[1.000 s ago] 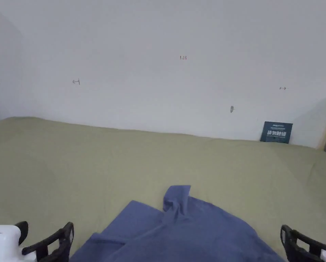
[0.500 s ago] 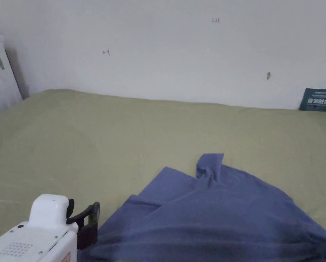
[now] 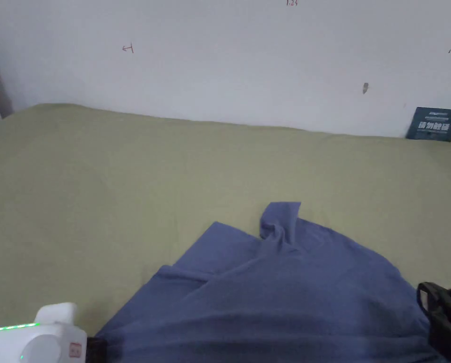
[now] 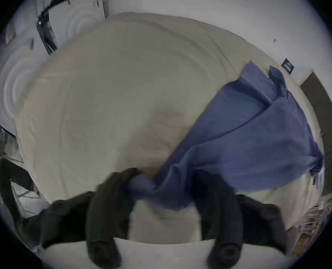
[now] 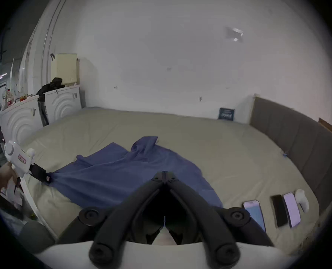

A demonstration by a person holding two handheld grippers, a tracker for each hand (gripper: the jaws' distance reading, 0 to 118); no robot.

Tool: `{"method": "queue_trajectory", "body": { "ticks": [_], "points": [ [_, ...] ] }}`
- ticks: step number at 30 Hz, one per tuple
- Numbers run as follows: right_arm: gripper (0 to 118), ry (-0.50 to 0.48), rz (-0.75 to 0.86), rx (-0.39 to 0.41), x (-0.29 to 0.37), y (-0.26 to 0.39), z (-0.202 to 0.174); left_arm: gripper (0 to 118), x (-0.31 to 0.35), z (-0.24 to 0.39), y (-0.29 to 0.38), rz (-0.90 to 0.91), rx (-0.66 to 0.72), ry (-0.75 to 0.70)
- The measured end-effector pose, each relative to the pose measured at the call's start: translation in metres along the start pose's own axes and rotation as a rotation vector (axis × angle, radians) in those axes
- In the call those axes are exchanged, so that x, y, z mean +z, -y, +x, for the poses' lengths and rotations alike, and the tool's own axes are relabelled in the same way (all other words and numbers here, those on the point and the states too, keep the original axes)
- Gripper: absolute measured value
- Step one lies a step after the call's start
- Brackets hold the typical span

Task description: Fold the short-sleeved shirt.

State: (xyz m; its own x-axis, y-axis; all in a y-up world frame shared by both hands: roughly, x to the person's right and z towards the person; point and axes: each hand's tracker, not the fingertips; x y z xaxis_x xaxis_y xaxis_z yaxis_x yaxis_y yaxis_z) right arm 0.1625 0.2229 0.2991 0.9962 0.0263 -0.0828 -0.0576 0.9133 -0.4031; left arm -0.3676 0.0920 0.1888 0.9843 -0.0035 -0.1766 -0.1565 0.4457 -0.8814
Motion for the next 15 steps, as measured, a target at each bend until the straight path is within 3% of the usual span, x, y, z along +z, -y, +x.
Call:
{"method": "queue_trajectory", "body": {
  "ticks": [2,3,5,8,9,10,11,13,14,15],
  "points": [
    [0,-0.037,-0.057,0.035,-0.044,-0.030,0.007,13,0.001,-0.002,-0.001,0.034,0.016,0.135],
    [0,-0.074,-0.114,0.076,-0.069,-0.047,0.011,8,0.000,0.000,0.001,0.039,0.043,0.198],
    [0,-0.163,-0.214,0.151,-0.130,-0.081,0.015,8,0.002,0.007,0.004,0.035,0.027,0.114],
    [6,-0.232,-0.403,0.291,-0.234,-0.125,0.016,8,-0.004,0.006,-0.002,0.019,-0.006,0.114],
    [35,-0.257,-0.473,0.321,-0.265,-0.135,0.017,8,-0.003,0.006,-0.002,0.019,-0.003,0.116],
    [73,-0.285,-0.600,0.327,-0.301,-0.136,0.017,8,-0.007,0.003,-0.003,0.016,0.009,0.123],
    [99,-0.273,-0.669,0.308,-0.327,-0.137,0.016,8,-0.008,0.002,-0.003,0.013,0.014,0.127],
    [97,-0.269,-0.825,0.337,-0.386,-0.132,0.016,8,-0.008,0.000,-0.001,0.013,0.018,0.138],
    [97,-0.250,-0.742,0.392,-0.393,-0.123,0.015,8,-0.009,-0.001,0.000,0.012,0.016,0.145],
    [97,-0.222,-0.757,0.410,-0.402,-0.113,0.015,8,-0.009,-0.002,0.000,0.014,0.007,0.154]
  ]
}}
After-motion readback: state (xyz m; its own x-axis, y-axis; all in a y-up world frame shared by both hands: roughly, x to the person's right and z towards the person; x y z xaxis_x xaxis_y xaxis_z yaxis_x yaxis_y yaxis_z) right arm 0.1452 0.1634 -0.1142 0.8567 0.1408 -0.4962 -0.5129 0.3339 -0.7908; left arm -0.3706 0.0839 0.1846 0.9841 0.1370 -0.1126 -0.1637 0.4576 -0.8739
